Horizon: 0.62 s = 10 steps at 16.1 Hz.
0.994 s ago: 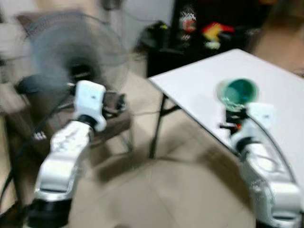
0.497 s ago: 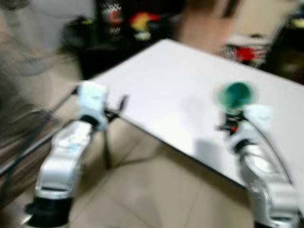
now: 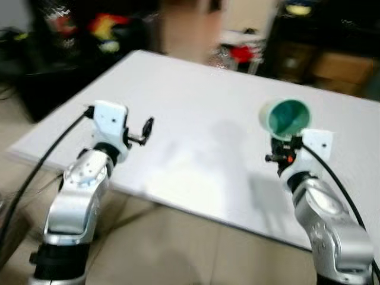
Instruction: Setting the table
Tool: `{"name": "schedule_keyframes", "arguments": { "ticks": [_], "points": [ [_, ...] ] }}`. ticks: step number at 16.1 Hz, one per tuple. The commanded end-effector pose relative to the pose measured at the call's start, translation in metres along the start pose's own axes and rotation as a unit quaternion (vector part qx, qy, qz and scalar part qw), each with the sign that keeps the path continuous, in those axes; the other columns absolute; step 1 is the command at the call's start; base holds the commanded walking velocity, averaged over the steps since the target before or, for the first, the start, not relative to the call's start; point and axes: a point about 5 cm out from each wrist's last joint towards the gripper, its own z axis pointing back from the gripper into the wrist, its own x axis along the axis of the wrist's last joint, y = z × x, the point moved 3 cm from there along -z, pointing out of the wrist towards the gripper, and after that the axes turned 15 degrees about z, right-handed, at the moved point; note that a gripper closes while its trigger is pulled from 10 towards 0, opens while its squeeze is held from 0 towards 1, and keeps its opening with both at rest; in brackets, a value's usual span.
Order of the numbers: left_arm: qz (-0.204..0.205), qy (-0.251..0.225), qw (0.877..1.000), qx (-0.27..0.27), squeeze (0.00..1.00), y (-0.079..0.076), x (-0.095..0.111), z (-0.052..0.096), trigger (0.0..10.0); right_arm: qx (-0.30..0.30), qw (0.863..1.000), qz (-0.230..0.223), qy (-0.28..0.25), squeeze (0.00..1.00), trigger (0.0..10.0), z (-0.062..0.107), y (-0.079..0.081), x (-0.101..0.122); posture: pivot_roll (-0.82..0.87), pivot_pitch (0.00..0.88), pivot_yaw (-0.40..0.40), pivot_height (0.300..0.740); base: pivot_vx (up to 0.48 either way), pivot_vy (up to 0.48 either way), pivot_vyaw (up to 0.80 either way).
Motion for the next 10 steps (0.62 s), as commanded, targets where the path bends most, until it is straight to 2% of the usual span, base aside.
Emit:
{"name": "schedule_keyframes", "arguments": {
  "ticks": [1, 7, 10],
  "points": [
    [0.005, -0.001, 1.0, -0.022, 0.0, -0.0123, 0.0, -0.0026, 10.0, -0.018, 1.0, 0.005, -0.005, 0.0, 10.0, 0.0011, -0.0119, 0.0022, -0.1, 0.0, -0.041, 0.74, 0.27, 0.0, 0.0],
    [0.007, 0.0, 1.0, -0.028, 0.0, -0.0129, -0.0001, -0.0064, 10.0, -0.014, 1.0, 0.007, -0.004, 0.0, 10.0, 0.0029, -0.0138, 0.0012, -0.11, 0.0, -0.025, 0.74, 0.274, 0.0, 0.0],
    [0.008, 0.004, 0.999, -0.032, 0.0, -0.013, -0.0032, -0.0067, 10.0, 0.006, 1.0, 0.01, 0.0, 0.0, 10.0, 0.0057, -0.0074, -0.0017, -0.11, 0.0, -0.023, 0.74, 0.276, 0.0, 0.0]
  ]
}}
